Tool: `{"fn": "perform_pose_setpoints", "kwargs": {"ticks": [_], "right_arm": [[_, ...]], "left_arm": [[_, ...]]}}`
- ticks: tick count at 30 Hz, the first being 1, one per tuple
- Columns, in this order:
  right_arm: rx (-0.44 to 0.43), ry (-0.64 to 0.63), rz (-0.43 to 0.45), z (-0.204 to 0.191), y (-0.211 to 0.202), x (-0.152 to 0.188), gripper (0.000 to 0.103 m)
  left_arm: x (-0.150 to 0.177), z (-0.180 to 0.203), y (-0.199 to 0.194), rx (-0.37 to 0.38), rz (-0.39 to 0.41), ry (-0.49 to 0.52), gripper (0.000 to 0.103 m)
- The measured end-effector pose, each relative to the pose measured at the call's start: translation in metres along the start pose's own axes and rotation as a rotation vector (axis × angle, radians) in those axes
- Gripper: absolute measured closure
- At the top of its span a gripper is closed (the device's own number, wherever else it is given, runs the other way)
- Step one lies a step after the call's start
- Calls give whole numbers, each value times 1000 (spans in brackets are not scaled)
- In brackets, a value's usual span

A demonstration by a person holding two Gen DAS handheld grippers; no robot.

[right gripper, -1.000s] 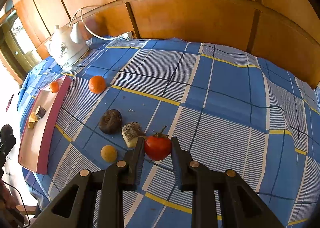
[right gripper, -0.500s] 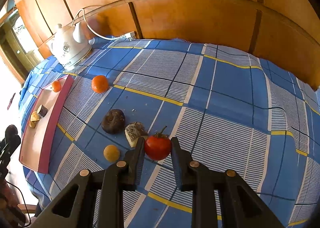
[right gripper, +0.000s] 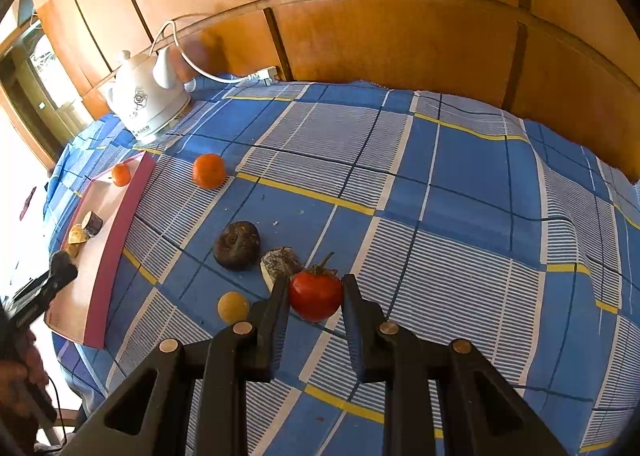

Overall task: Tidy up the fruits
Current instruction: 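Drop the dark brown cake in the tray with left tool while right tool holds tomato, then carry the red tomato into the pink tray and open the right tool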

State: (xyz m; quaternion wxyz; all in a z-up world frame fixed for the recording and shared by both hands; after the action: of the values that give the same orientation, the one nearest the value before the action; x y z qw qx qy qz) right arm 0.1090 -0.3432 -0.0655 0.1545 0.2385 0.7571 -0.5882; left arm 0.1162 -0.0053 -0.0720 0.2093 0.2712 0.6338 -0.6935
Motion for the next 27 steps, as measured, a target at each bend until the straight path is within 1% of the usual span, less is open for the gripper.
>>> {"fn": "perform_pose_setpoints", "kwargs": {"ticks": [2,5,8,9,10,11,13,14,16,20,23,27], "right_arm": [[-6,0,2,-2,-1,0,78],[-14,-3,5,-3,-2,-1,78],[-21,0,9,-4,-3,-2,78],[-24,1,10,-4,-3,-3,78],[-25,1,9,-4,-3,-3,78],[-25,0,9,-4,-3,-3,78],[-25,-3,9,-4,-3,-3,78],[-24,-5,10,-4,-3,-3,78],[-23,-8,10,-4,-2,-3,78],[-15,-25,9,-5,-2,-3,78],[-27,-38,7,-9,-2,-1,78],[-49,-68,1,-21,-2,3,78]], "left_arm": [[-10,-18,11,3,-12,-50,56],[-29,-35,26,-19,-10,-69,56],[-47,-44,37,-15,-2,-90,56],[-53,-45,41,-12,0,-90,54],[-58,-46,46,-4,0,-88,49],[-62,-49,48,-10,1,-91,47],[-68,-49,46,-18,22,-92,40],[-69,-49,44,-20,31,-87,38],[-66,-49,35,-44,51,-85,38],[-51,-49,19,-71,57,-99,38],[-34,-46,4,-86,73,-86,38],[-18,-43,-5,-89,71,-66,38]]}}
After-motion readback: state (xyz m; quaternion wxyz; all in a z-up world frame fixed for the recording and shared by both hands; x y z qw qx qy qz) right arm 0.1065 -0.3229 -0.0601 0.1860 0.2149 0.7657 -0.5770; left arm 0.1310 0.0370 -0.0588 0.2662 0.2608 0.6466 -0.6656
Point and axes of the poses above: each gripper's, at about its wrist camera, not at the fingertips, and y roughly the way its jaws point, z to its right, x to its underside, the point moved 6 cm from there along y, roughly the way its jaws point, and after that the axes turned 7 degrees about y, right-handed, at the moved point
